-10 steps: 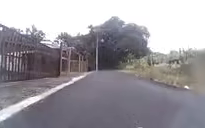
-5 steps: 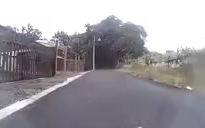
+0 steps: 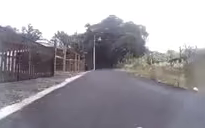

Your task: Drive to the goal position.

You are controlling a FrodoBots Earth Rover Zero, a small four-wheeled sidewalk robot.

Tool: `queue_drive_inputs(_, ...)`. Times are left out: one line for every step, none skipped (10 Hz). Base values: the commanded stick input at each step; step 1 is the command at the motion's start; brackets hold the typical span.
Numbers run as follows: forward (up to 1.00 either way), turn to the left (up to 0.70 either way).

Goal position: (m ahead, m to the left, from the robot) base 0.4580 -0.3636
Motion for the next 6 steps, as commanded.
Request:
queue_drive_inputs(0.5,-0.49)
queue_drive_inputs(0.5,-0.49)
queue_drive_inputs(0.5,-0.46)
queue_drive_inputs(0.5,-0.29)
queue_drive_inputs(0.5,-0.12)
queue_drive_inputs(0.5,0.01)
